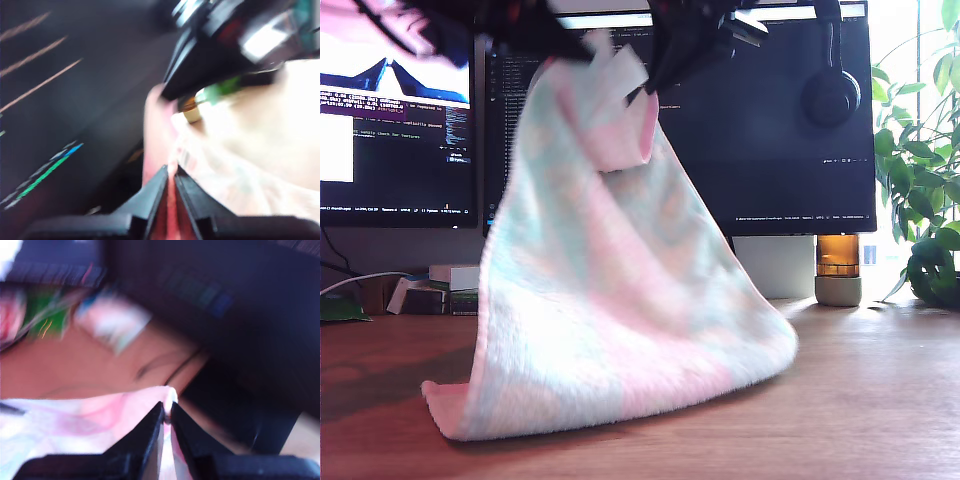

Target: Fold the tea towel to a neat square and place it to the right

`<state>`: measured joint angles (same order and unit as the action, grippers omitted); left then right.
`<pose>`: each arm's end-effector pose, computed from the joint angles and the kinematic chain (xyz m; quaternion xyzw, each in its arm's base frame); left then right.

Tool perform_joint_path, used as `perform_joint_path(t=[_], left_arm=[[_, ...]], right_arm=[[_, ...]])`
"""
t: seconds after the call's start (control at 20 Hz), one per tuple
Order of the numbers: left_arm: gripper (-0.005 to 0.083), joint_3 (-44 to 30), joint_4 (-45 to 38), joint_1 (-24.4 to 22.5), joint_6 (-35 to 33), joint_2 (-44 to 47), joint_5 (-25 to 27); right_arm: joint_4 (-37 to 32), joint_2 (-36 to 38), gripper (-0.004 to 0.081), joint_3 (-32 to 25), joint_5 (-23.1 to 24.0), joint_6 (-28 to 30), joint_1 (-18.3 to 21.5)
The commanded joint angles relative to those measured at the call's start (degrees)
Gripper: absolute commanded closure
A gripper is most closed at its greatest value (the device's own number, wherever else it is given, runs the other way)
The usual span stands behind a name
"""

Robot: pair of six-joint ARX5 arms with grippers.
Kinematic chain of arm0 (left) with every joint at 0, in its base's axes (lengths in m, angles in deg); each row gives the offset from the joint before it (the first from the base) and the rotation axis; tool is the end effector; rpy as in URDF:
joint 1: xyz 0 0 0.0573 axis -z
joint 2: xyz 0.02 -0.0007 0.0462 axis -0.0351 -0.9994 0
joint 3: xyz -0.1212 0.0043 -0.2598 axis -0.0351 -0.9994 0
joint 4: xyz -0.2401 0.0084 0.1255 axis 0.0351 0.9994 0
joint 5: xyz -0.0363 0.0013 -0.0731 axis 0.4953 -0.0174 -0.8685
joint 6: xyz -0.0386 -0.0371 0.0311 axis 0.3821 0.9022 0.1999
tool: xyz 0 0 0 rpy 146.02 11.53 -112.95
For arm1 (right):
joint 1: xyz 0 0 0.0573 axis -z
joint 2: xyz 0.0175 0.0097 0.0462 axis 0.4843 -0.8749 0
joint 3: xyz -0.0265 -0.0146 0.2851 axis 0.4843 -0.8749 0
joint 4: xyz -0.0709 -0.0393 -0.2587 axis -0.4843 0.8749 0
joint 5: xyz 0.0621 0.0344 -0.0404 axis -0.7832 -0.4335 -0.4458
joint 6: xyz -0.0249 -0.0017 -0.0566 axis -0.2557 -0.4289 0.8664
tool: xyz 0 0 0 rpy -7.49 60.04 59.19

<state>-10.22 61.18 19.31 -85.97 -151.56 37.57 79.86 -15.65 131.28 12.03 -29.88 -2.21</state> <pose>0.3395 -0.1541 0.3216 0.1832 0.0238 -0.4344 0.8816 0.3696 0.2259 0.3740 -0.0949 0.2214 0.2901 0.9262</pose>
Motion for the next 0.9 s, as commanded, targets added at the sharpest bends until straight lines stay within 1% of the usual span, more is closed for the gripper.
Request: perform_joint_path(t=[0.0,0.15,0.25,0.35,0.45,0.6,0.7,0.85], left_arm=[[0.0795,7.0,-0.1,-0.4,-0.7,-1.7,-1.0],[0.0795,18.8,5.2,-1.0,-2.6,-5.5,-1.7],[0.0795,25.7,8.9,-1.2,-3.5,-7.3,-2.3],[0.0795,30.1,12.0,-1.2,-4.6,-7.7,-2.5],[0.0795,32.4,13.4,-1.9,-4.6,-7.8,-3.8],[0.0795,34.3,19.1,-2.8,-4.6,-7.8,-5.5],[0.0795,34.3,24.6,-2.8,-5.4,-7.8,-6.2],[0.0795,34.3,34.6,-2.8,-9.6,-7.8,-8.1]], right_arm=[[-1.8,-1.7,0.0783,6.3,0.3,0.0,0.1],[-1.2,-4.0,0.0783,15.4,1.1,0.2,0.6],[0.3,-5.1,0.0783,20.5,1.6,0.7,1.0],[1.3,-5.6,0.0783,24.0,1.7,1.7,1.4],[1.9,-5.6,0.0783,25.7,1.6,1.7,1.6],[6.5,-5.6,0.0783,27.4,1.4,1.7,1.7],[11.1,-5.6,0.0783,27.4,0.8,1.7,1.7],[18.8,-5.6,0.0783,27.4,-0.8,1.7,1.7]])
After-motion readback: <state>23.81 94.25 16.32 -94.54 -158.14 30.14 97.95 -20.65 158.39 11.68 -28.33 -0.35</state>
